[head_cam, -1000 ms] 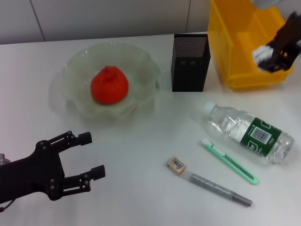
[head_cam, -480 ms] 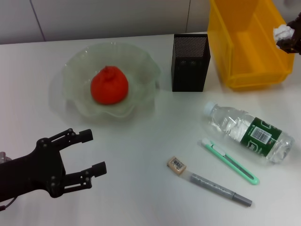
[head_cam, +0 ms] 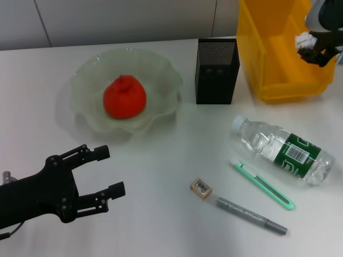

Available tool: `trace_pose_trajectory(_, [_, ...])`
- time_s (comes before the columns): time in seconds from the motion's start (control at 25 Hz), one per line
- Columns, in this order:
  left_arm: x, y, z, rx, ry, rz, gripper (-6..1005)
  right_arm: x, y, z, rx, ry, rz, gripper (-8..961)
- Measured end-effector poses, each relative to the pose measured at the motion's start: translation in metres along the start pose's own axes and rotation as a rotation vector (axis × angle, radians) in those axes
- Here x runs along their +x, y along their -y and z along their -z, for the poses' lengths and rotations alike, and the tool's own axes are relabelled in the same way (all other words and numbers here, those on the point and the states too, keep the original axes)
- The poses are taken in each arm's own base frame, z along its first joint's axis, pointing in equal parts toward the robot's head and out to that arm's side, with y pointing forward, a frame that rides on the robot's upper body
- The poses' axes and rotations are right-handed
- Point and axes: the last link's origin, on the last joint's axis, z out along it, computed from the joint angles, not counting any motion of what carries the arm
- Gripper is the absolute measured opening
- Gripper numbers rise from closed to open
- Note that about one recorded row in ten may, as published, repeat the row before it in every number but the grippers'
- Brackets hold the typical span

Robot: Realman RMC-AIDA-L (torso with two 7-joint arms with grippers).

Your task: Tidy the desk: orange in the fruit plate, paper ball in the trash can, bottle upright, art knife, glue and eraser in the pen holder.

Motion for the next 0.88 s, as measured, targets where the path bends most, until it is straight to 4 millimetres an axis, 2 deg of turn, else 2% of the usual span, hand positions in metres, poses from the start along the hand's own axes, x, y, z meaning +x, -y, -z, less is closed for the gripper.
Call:
trace_pose_trajectory(0.28, [0.0,0.0,-0.001,0.0,-0.004,0.006,861,-0.001,-0.002,-0.014,0.017,0.023,-0.013,414])
trace_pose_trajectory(0.48, [0.0,0.0,-0.001,0.0,-0.004,0.007,861,-0.002,-0.002,-0.017,0.025,0.031,-0.015,493])
trace_pose_trajectory(0.72, [0.0,0.001,-0.001,0.01,-0.007,0.005,860,-0.002,-0.003,-0.013,0.023,0.039,-0.031,715])
trace_pose_trajectory(0.88, [0.001,0.001,-0.001,0.007,-0.009,0.002,860,-0.006,-0.007,-0.003,-0.031,0.037,-0.091,804])
